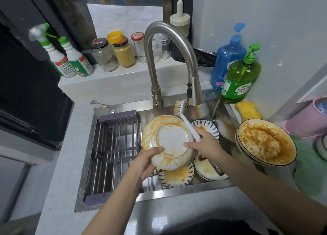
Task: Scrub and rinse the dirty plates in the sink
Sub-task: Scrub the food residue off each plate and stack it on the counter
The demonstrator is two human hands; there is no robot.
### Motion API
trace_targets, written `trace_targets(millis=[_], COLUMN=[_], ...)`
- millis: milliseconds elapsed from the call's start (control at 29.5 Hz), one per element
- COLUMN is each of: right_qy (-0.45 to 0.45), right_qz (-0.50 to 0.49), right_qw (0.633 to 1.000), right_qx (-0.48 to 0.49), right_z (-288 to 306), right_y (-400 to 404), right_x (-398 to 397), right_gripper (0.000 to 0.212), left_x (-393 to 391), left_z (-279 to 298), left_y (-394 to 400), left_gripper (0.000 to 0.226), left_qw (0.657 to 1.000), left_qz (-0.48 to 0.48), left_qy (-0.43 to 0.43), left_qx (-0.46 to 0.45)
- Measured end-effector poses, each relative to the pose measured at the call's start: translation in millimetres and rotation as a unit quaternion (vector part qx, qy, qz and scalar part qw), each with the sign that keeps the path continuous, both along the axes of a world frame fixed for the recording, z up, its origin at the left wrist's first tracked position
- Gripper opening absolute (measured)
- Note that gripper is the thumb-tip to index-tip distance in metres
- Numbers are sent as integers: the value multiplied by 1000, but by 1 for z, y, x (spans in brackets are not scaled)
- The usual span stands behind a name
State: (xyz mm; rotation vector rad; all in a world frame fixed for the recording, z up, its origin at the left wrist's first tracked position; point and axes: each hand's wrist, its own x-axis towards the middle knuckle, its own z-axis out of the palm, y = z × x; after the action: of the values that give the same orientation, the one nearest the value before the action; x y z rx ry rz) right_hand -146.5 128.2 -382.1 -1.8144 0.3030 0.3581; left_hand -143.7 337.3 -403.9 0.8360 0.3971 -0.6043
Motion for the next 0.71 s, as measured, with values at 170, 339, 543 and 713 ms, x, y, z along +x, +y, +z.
trace_targets(millis=[170,339,543,713], right_qy=[-18,-108,-187,-193], right_qz=[79,170,247,275], right_qw=[996,928,792,781], right_qx=[-32,-314,-526,-526], right_z=[3,21,50,66], right_y=[-7,-7,-12,-5], right_x=[9,12,11,2], right_gripper=[62,46,35,34], left_x=[16,17,17,25], left_z=[11,4,-3,-4], left_y=[18,13,9,12], left_gripper=[59,34,29,25], left_qw=[992,982,932,893], left_qz=[-109,-76,-72,-102], left_qy=[-4,-8,-66,-121], left_qx=[71,174,348,421])
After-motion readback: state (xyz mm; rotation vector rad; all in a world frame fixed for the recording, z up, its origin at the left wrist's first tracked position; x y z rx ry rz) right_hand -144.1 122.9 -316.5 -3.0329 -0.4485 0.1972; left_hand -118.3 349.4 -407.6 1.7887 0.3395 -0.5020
